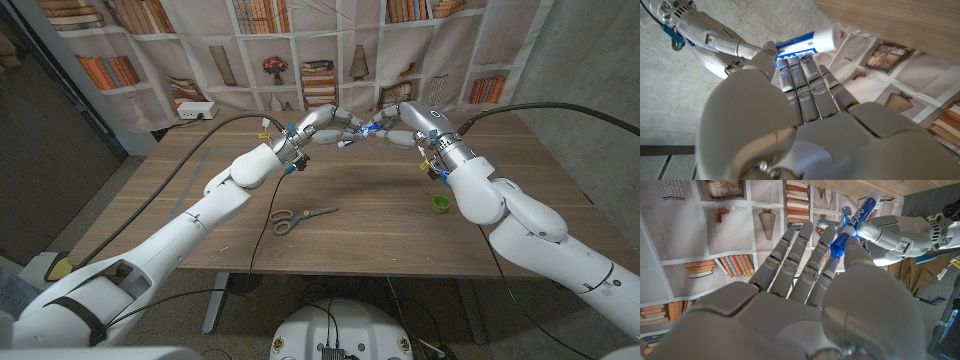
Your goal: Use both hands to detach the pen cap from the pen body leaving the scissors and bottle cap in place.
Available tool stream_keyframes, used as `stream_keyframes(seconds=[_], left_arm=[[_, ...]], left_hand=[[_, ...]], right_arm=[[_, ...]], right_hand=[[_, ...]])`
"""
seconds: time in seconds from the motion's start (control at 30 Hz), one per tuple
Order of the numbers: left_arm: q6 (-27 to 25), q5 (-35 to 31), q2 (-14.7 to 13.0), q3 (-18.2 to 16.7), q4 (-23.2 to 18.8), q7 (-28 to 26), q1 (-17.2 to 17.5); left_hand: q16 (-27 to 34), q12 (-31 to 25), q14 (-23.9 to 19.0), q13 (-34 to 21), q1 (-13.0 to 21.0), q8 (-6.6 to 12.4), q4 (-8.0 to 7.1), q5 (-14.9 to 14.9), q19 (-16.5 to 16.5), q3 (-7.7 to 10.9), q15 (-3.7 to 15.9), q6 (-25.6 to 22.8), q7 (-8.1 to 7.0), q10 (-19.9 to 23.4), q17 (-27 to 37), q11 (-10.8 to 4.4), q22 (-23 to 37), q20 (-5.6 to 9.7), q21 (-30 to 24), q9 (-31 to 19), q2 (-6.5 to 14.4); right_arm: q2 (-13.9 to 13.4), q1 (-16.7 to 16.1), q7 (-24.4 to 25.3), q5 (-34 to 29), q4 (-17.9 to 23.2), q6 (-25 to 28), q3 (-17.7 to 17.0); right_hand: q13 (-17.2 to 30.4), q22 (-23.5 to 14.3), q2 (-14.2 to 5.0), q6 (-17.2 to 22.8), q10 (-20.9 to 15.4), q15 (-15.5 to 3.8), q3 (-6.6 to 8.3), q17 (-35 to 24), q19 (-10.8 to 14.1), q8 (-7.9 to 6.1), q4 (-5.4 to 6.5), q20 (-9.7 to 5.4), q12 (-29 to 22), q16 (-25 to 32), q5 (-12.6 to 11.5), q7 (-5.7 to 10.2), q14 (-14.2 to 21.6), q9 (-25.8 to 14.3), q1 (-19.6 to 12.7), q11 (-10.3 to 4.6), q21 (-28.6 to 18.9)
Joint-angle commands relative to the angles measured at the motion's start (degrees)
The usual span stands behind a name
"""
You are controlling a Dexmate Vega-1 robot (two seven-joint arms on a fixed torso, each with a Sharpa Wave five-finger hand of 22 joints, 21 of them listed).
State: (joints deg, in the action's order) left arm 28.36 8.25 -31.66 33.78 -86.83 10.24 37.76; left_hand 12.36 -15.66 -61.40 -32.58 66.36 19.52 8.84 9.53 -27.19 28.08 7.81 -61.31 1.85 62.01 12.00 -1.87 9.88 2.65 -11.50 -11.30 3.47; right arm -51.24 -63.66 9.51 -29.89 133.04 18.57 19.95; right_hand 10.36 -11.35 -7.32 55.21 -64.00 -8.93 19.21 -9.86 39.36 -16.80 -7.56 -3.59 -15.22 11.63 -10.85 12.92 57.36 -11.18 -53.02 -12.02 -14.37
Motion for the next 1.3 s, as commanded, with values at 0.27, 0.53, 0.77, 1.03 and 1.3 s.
stream_keyframes(seconds=[0.27,0.53,0.77,1.03,1.3], left_arm=[[-0.29,-1.19,0.15,-0.07,-0.16,-1.38,0.00],[-0.49,-0.98,0.22,-0.10,-0.30,-1.59,0.18],[-0.97,-1.01,0.23,-0.02,-0.58,-1.68,0.20],[-1.37,-0.65,0.38,0.23,-0.38,-1.40,0.11],[-1.04,-0.47,0.73,0.58,0.08,-1.03,-0.17]], left_hand=[[0.12,-0.15,-2.32,-0.26,0.71,0.37,-0.97,0.38,-0.05,1.21,4.61,-1.39,-0.59,6.77,0.16,-6.44,0.12,-0.60,0.14,-1.76,0.41],[0.18,-0.24,-2.29,-0.44,0.86,0.40,-0.89,0.41,-0.04,1.18,4.65,-1.47,-0.65,7.01,0.24,-6.46,0.13,-0.60,0.14,-1.78,0.43],[0.27,-0.23,-2.36,-0.61,0.95,0.45,-0.85,0.41,-0.05,1.11,4.71,-1.53,-0.66,6.98,0.32,-6.43,0.13,-0.56,0.14,-1.83,0.41],[0.21,-0.20,-2.18,-0.79,0.93,0.42,-0.91,0.41,-0.01,1.07,4.63,-1.42,-0.71,6.93,0.34,-6.59,0.13,-0.59,0.15,-1.86,0.45],[0.23,-0.18,-2.12,-0.96,1.02,0.38,-0.88,0.42,0.08,1.04,4.74,-1.33,-0.85,6.89,0.40,-6.64,0.13,-0.65,0.18,-1.86,0.48]], right_arm=[[-1.92,-0.92,1.17,0.00,0.70,-0.60,-1.59],[-1.76,-1.55,3.41,-1.89,0.30,-1.87,-1.68],[-1.81,-1.89,0.21,4.29,-0.46,-4.02,-3.69],[-5.34,-1.50,-6.12,9.45,0.23,-5.21,-5.62],[-6.84,-1.12,-8.16,12.24,0.40,-5.87,-6.21]], right_hand=[[0.21,-0.22,-2.73,0.42,-0.67,-3.96,2.97,-0.20,0.19,1.40,1.81,-5.34,0.77,0.23,0.03,-0.38,5.26,-0.06,-2.11,0.32,-0.19],[2.75,-0.32,-2.28,3.50,-5.98,-4.84,3.85,-0.63,0.49,1.09,0.60,-6.37,-2.16,0.19,0.08,-1.38,9.44,-1.48,-3.20,0.62,-0.52],[3.38,-0.32,0.03,2.70,-3.21,-3.46,2.66,-0.08,1.09,1.55,0.53,-2.75,-1.03,-1.68,0.12,-0.43,5.24,-2.16,-1.79,0.09,-0.97],[1.23,0.13,8.26,-19.76,20.74,2.14,-1.49,-0.33,0.51,6.89,0.57,7.11,4.73,-1.99,0.47,-0.31,-10.16,-1.01,4.48,0.05,-0.09],[0.92,0.32,10.83,-23.27,23.53,4.20,-3.15,-0.30,4.25,6.19,0.81,8.39,4.02,-1.68,-0.06,-0.70,-12.83,-0.91,7.09,0.73,-0.96]])
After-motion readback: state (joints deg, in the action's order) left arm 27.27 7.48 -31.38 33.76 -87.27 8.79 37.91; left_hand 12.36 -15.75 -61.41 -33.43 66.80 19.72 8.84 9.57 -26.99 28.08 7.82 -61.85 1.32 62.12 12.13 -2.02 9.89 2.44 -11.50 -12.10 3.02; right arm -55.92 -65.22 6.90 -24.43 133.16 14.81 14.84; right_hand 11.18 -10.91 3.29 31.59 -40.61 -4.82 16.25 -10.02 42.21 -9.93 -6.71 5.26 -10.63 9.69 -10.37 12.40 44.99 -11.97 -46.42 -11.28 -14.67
